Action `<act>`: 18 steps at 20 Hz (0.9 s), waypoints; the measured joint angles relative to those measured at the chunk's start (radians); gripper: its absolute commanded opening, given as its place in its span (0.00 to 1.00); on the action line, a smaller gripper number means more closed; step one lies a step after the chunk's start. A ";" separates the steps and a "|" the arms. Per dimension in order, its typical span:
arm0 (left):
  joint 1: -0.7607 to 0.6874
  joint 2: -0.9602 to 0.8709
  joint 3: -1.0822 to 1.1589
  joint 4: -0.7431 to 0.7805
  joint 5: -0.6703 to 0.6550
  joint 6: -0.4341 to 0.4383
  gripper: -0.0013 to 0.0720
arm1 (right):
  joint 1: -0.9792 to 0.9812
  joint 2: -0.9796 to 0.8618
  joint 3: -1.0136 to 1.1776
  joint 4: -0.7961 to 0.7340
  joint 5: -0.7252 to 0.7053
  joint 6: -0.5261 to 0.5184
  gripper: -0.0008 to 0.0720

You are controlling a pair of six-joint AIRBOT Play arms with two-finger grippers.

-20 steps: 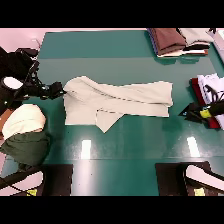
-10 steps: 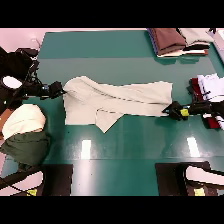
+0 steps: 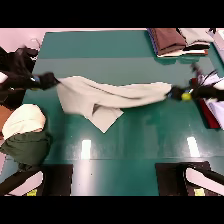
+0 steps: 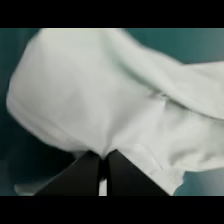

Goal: Fold the shirts.

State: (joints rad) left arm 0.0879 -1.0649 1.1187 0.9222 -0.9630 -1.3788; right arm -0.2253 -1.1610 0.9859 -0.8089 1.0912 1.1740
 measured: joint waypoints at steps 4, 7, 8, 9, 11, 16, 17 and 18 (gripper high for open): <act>0.000 0.187 0.264 0.028 -0.044 0.000 0.05 | -0.044 0.184 0.328 0.002 0.030 -0.003 0.04; 0.000 0.292 0.492 0.036 -0.053 -0.004 0.05 | -0.121 0.288 0.561 0.004 0.044 -0.002 0.04; 0.000 0.315 0.571 0.037 -0.056 -0.012 0.05 | -0.151 0.312 0.622 0.005 0.052 0.003 0.04; 0.000 0.331 0.646 0.037 -0.060 -0.024 0.05 | -0.183 0.332 0.678 0.005 0.062 0.011 0.04; 0.000 0.349 0.766 0.039 -0.063 -0.050 0.05 | -0.248 0.356 0.777 0.005 0.092 0.029 0.04; 0.000 0.349 0.913 0.050 -0.087 -0.103 0.05 | -0.332 0.303 0.988 0.006 0.216 0.074 0.04; 0.000 0.333 0.915 0.053 -0.103 -0.113 0.05 | -0.327 0.277 1.009 0.003 0.244 0.082 0.04; 0.000 0.312 0.907 0.057 -0.126 -0.119 0.05 | -0.312 0.253 1.015 0.002 0.262 0.089 0.04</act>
State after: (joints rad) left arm 0.0883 -0.7528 2.0258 0.9794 -1.0885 -1.4979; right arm -0.5377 -0.9085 2.0014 -0.8074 1.3537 1.2625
